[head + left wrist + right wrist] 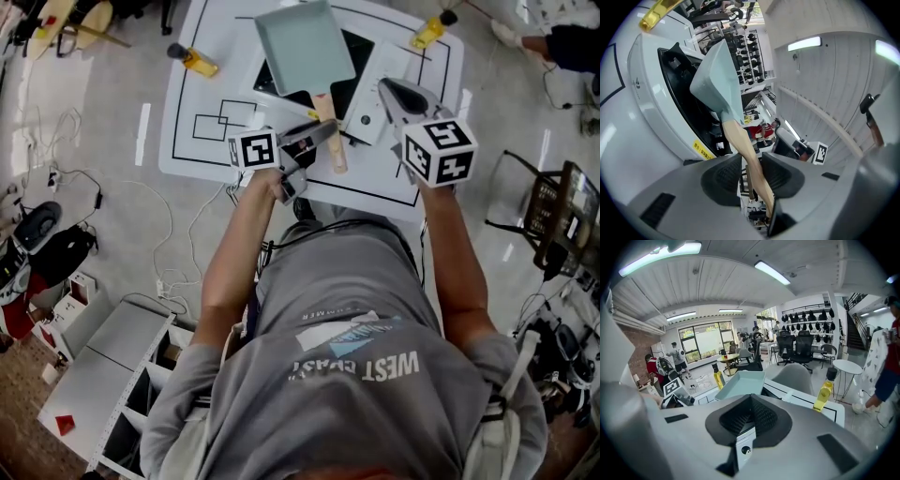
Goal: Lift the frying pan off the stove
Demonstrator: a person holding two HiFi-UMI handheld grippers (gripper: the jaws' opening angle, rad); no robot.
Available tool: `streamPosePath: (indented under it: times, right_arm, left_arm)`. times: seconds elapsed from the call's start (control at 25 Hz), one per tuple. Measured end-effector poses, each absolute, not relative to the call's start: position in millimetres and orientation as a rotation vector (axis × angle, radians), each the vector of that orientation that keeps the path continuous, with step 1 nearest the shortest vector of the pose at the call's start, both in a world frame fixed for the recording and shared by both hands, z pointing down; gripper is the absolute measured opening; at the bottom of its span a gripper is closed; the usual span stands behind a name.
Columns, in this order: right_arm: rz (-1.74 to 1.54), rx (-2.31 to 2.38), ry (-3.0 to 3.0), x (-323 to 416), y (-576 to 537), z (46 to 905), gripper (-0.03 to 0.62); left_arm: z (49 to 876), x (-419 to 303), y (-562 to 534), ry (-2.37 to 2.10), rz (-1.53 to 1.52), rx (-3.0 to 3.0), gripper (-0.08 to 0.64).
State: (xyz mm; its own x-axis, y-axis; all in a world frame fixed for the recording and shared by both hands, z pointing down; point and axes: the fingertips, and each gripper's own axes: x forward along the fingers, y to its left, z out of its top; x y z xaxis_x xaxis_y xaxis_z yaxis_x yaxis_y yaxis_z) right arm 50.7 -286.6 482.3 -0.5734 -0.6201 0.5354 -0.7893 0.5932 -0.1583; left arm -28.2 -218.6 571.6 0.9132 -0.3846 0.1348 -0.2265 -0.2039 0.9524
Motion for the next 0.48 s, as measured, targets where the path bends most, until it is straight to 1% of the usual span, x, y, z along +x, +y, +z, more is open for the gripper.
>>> streamPosePath:
  times: [0.48]
  right_arm:
    - [0.52,1.16,-2.401,50.2,-283.8,470.0,0.011]
  left_arm:
    - [541.9,-40.7,-209.3,-0.471,-0.112,1.888,0.127]
